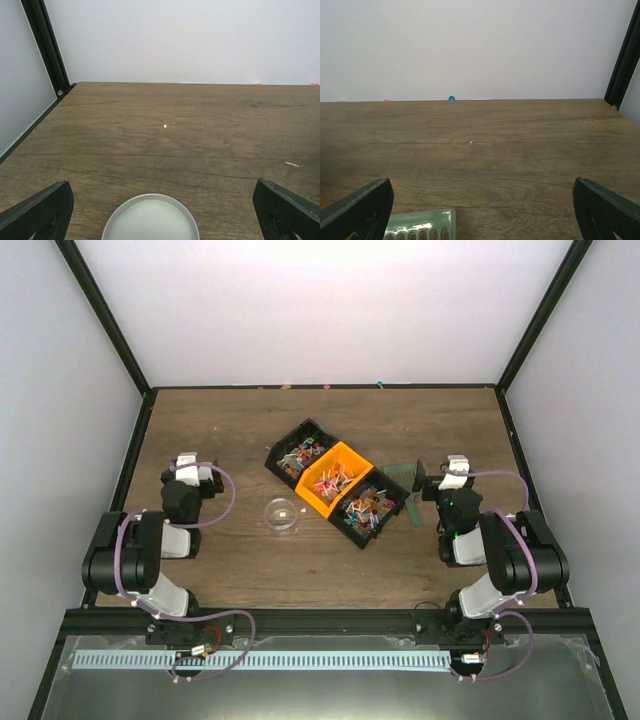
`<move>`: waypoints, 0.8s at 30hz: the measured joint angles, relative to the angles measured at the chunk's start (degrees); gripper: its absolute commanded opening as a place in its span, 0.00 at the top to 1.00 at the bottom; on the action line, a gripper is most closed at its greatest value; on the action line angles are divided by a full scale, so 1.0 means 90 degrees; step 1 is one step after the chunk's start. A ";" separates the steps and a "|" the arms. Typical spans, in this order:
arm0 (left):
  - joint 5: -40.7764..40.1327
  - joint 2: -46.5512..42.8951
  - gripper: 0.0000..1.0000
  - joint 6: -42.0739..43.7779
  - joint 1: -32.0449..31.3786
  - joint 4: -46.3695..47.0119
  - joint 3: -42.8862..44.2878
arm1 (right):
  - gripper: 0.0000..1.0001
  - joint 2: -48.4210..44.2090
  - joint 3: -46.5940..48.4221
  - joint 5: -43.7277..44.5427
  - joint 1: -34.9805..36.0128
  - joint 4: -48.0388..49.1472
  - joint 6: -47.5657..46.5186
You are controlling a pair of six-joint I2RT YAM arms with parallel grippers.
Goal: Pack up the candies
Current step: Adjust the storage box at the center of the board.
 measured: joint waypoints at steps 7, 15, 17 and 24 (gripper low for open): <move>0.0000 0.0000 0.00 0.0000 0.0000 0.0000 0.0000 | 0.00 0.0000 0.0000 0.0002 0.0000 0.0000 0.0000; 0.0010 -0.0002 0.00 0.0000 0.0002 -0.0002 0.0002 | 0.00 0.0000 0.0000 0.0002 0.0000 0.0000 0.0000; 0.0034 0.0000 0.00 -0.0002 0.0002 -0.0002 0.0002 | 0.00 0.0000 0.0000 0.0000 0.0000 0.0000 0.0000; 0.0068 -0.0002 0.00 0.0000 0.0002 -0.0002 0.0002 | 0.00 0.0000 0.0000 0.0000 0.0000 0.0000 0.0000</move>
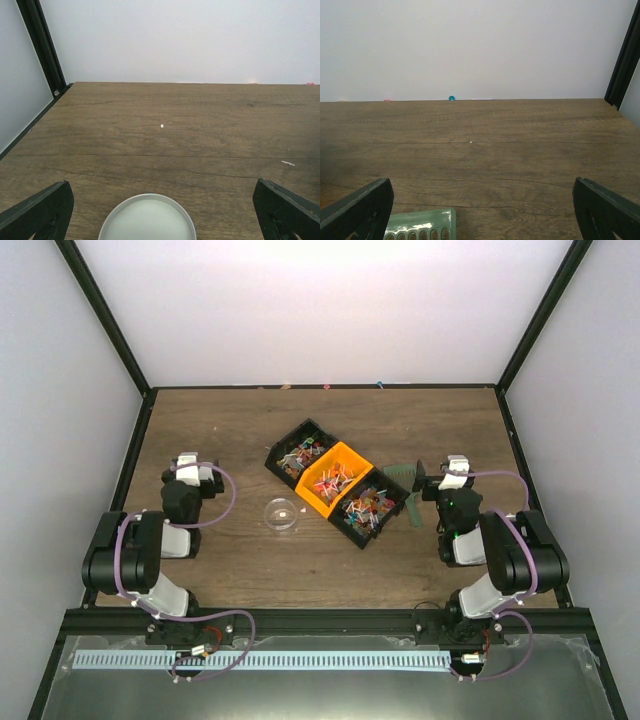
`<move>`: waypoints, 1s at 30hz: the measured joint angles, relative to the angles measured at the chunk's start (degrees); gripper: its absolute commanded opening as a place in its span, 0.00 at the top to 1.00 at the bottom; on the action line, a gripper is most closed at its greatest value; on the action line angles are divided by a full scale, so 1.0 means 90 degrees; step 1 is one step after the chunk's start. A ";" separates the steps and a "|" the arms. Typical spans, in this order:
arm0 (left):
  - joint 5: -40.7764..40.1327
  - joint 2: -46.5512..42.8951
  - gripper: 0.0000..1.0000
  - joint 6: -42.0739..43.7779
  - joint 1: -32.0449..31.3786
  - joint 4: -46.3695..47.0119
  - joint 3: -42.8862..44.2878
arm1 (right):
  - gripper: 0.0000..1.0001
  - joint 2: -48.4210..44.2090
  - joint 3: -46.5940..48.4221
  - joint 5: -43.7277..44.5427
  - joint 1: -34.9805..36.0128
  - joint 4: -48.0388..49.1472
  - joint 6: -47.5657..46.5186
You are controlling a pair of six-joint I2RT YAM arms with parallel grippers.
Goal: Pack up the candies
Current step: Adjust the storage box at the center of the board.
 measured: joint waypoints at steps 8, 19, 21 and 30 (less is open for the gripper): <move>0.0444 -0.0372 0.00 0.0219 -0.0015 -0.0903 0.0464 | 0.00 -0.0075 0.0000 0.0024 0.0000 -0.0117 0.0005; 0.1282 -0.1171 0.00 0.0986 -0.0918 -0.3320 0.2200 | 0.00 -0.2164 0.1766 -0.0452 -0.0012 -0.4073 0.1149; 0.1290 -0.1071 0.00 0.1059 -0.1297 -0.3895 0.2917 | 0.00 -0.2348 0.2130 -0.0680 -0.0017 -0.4874 0.1292; 0.1423 0.0447 0.00 0.1132 -0.3043 -0.6472 0.5739 | 0.00 -0.2271 0.3789 -0.1858 -0.0029 -0.7601 0.1593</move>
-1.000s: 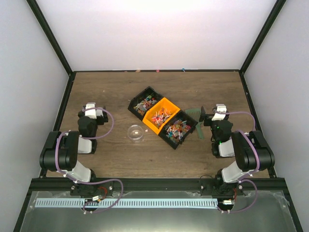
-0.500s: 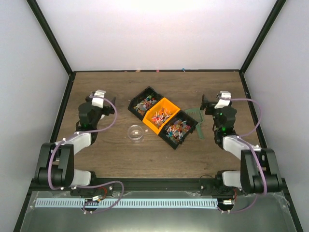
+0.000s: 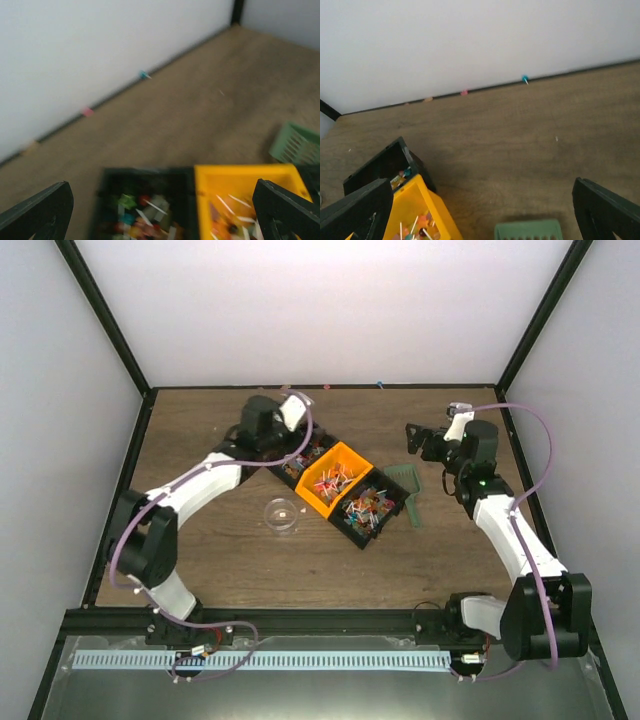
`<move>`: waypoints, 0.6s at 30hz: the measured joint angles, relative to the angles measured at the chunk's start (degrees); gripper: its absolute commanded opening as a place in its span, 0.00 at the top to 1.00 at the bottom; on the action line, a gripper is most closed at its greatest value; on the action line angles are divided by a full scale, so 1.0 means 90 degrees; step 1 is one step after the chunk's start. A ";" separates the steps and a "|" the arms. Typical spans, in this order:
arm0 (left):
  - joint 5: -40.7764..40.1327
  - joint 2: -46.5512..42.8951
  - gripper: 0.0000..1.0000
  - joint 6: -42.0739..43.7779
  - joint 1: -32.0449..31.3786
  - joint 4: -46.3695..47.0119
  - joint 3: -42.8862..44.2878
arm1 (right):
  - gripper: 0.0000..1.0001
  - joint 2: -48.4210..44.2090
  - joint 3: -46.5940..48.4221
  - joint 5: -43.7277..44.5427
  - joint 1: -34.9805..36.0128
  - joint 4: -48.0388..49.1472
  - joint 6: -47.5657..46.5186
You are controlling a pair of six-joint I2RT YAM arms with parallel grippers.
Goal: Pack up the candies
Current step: Adjust the storage box at the center of the board.
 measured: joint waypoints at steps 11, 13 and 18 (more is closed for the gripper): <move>-0.0012 0.1294 0.10 0.0080 -0.0549 -0.1804 0.0517 | 0.01 0.0044 0.0265 -0.0294 -0.0012 -0.1654 0.0556; -0.0131 0.1450 0.15 0.0146 -0.0561 -0.1880 0.0646 | 0.02 -0.0027 0.0216 -0.0350 -0.0012 -0.1766 0.0559; -0.0381 0.1637 0.33 0.0306 -0.0578 -0.1931 0.0724 | 0.02 -0.0019 0.0136 -0.0352 -0.0012 -0.2004 0.0559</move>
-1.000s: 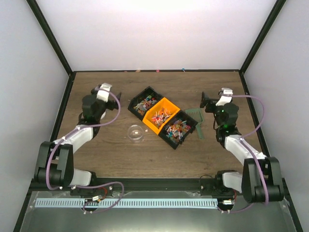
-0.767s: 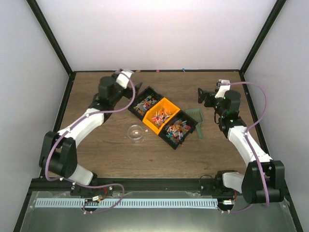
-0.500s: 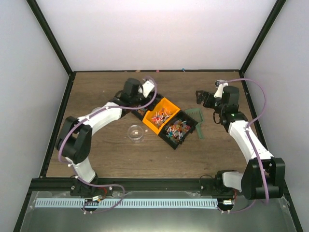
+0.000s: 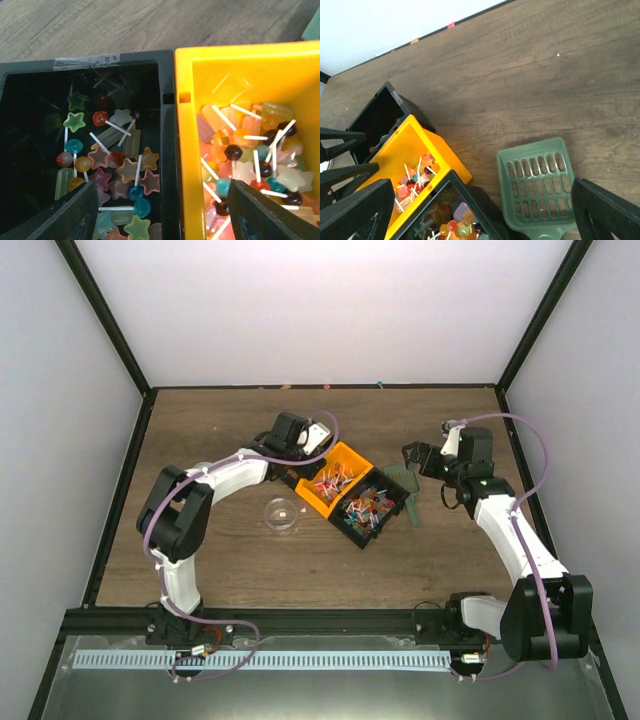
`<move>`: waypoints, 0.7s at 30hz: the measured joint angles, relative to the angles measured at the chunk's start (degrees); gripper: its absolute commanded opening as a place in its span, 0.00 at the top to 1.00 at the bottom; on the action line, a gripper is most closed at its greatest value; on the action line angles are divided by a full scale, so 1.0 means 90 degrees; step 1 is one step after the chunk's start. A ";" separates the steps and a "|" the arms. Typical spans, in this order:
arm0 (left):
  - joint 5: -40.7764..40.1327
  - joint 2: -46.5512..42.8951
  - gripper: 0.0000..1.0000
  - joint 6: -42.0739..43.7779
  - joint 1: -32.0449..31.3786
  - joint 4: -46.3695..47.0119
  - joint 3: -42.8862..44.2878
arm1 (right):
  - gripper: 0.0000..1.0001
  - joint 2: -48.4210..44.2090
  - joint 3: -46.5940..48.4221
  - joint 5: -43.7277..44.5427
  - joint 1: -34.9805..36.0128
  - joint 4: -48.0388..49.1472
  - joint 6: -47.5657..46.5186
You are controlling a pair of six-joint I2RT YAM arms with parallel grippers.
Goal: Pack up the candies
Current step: Adjust the storage box at the center of the board.
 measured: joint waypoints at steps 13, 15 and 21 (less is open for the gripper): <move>-0.0187 0.0418 0.71 0.0172 -0.0063 -0.0175 0.0333 | 0.03 0.0114 -0.0012 0.0002 0.0000 -0.0211 -0.0002; -0.0216 0.0454 0.74 0.0124 -0.0066 -0.0175 0.0359 | 0.03 0.0126 -0.0012 0.0002 0.0000 -0.0214 -0.0002; -0.0352 0.0522 0.77 -0.0291 -0.0070 -0.0338 0.0512 | 0.03 0.0126 -0.0005 0.0039 0.0000 -0.0216 0.0075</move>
